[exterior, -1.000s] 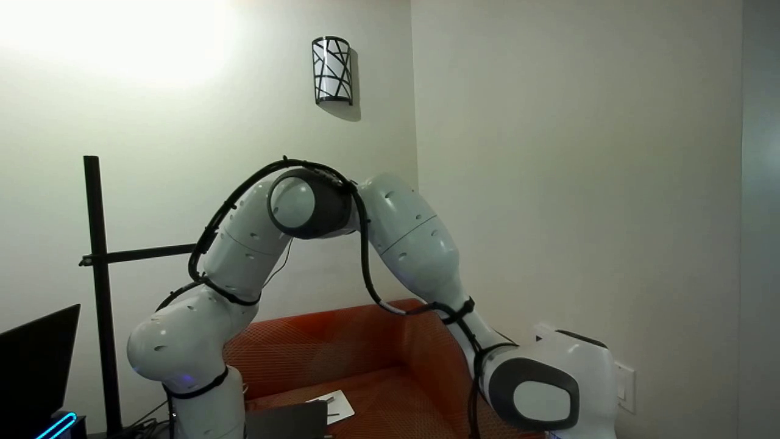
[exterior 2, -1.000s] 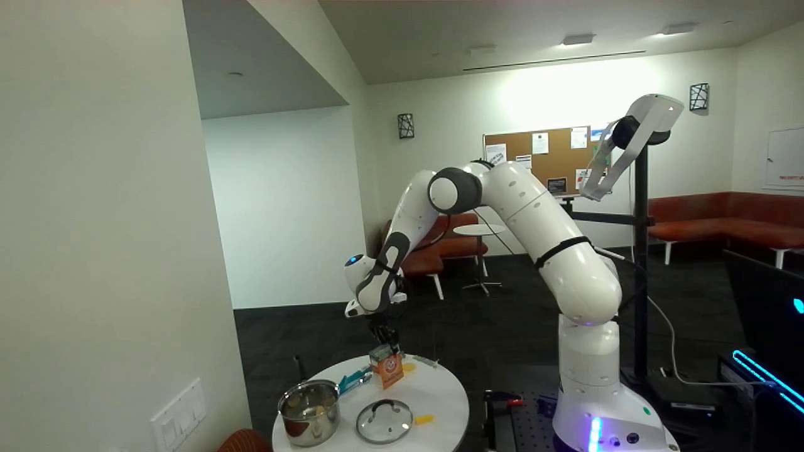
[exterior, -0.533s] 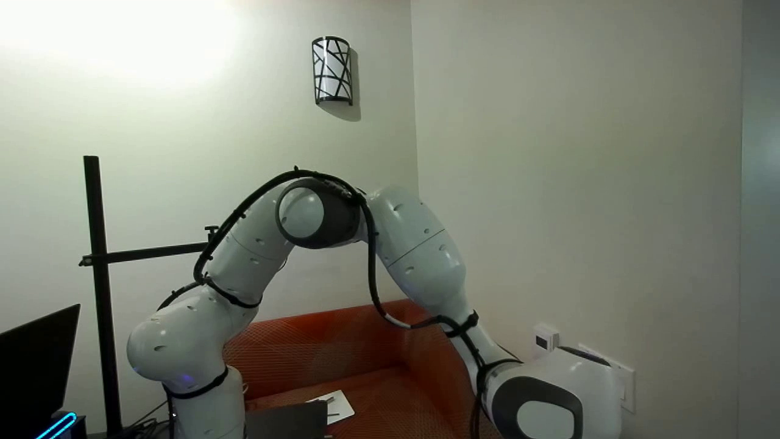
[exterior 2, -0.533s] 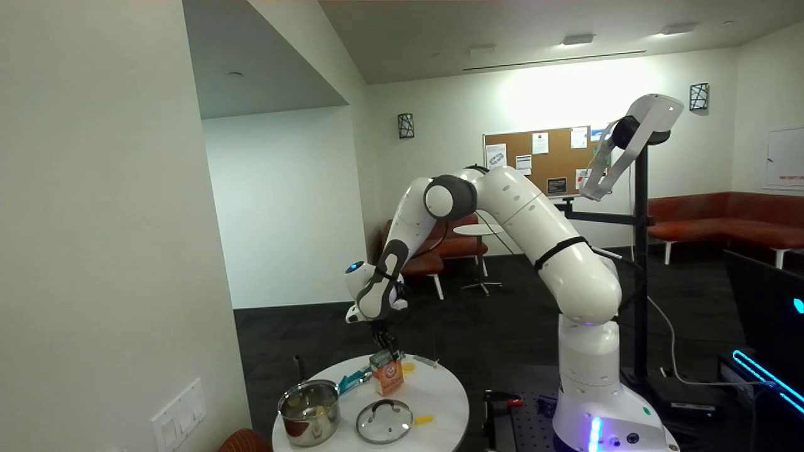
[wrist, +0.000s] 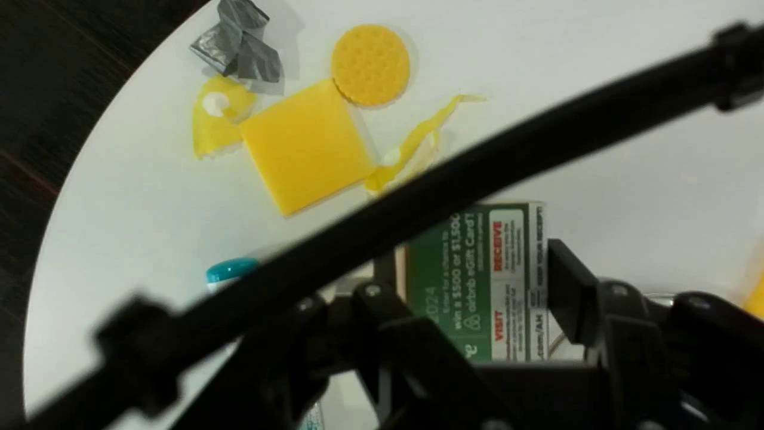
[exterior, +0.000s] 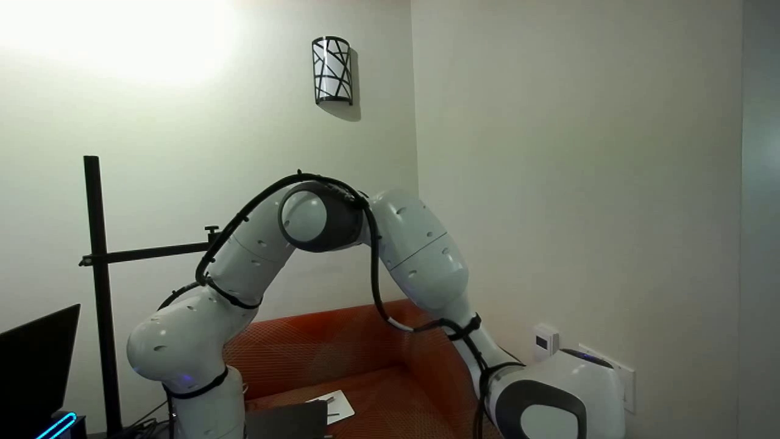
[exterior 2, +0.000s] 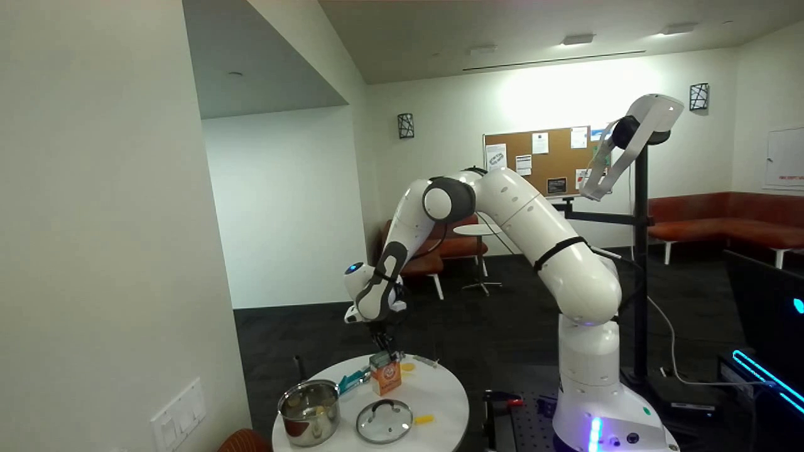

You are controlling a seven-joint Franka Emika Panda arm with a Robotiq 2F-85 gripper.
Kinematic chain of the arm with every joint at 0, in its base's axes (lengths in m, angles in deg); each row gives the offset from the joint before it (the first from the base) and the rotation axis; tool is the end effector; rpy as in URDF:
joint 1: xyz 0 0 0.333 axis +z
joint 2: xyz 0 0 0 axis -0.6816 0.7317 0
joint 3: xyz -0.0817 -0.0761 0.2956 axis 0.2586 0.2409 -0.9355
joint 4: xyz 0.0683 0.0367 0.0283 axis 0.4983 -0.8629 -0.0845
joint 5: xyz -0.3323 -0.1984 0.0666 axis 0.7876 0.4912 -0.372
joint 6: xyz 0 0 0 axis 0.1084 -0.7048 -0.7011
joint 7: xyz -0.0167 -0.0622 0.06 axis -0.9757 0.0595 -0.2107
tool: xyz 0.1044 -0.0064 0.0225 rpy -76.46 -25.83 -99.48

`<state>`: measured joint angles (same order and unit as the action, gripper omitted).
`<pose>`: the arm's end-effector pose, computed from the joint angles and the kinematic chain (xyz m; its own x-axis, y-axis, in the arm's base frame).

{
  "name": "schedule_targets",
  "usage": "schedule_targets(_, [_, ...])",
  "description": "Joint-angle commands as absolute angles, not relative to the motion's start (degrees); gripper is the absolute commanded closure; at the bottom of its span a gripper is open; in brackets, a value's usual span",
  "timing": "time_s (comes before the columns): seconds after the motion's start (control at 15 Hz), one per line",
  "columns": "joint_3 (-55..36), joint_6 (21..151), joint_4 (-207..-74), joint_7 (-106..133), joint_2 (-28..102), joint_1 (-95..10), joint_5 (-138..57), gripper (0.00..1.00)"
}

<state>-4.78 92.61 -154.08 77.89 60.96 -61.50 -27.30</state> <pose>0.5582 -0.2873 0.1368 0.6451 0.7097 -0.2832 0.7437 -0.6683 0.0194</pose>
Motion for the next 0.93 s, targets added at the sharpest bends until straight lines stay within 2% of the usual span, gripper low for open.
schedule_targets(0.0, [-4.57, 92.71, -153.23, 76.44, 60.50, -61.40, -26.84, 0.05])
schedule_targets(0.07, [-4.57, 92.69, -153.09, 76.45, 60.48, -61.41, -26.83, 0.00])
schedule_targets(0.4, [-4.68, 90.97, -153.37, 76.82, 58.17, -61.33, -27.02, 0.00])
schedule_targets(0.87, [-5.49, 84.58, -156.24, 76.90, 45.88, -60.58, -28.46, 0.00])
